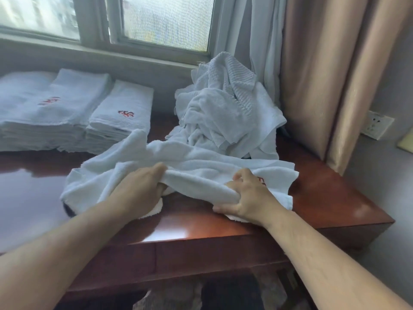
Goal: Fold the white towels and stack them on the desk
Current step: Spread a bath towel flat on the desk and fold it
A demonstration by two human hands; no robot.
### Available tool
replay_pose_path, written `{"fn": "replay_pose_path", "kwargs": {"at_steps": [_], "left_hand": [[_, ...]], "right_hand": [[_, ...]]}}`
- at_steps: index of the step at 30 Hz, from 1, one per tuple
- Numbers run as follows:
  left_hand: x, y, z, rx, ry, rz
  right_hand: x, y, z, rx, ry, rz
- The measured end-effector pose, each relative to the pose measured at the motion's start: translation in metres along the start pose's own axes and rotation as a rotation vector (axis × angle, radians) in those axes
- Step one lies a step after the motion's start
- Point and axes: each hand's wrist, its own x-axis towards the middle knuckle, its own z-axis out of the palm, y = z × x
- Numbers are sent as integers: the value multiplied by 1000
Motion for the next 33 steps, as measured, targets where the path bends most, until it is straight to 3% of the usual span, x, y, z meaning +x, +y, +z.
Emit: {"fn": "replay_pose_path", "kwargs": {"at_steps": [3, 7, 11, 13, 17, 21, 23, 24, 26, 28, 30, 33], "left_hand": [[-8, -3, -1, -24, -14, 29], [-15, -12, -7, 281, -82, -264], [-18, -5, -21, 392, -140, -108], [-24, 3, -34, 316, -213, -41], [-34, 22, -80, 38, -495, -93], [-29, 37, -134, -457, -707, -93], [-14, 37, -143, -480, -600, -70], [-3, 36, -141, -385, -484, -81], [17, 33, -126, 66, -129, -120], [26, 29, -105, 447, 228, -160], [24, 24, -86, 521, 359, -91], [10, 22, -55, 493, 342, 188]], "right_hand": [[4, -3, 2, 8, 125, -39], [3, -12, 3, 189, 192, 80], [-1, -30, 10, 162, 207, 114], [-4, -41, 4, 150, 138, 82], [-10, -61, -36, 148, -170, 41], [-12, -68, -95, 576, -342, -9], [-3, -63, -113, 694, -375, -44], [5, -60, -116, 665, -364, -43], [26, -53, -113, 378, -224, 17], [43, -47, -101, -35, 38, 173], [46, -44, -85, -309, 270, 312], [36, -43, -50, -389, 445, 105]]}}
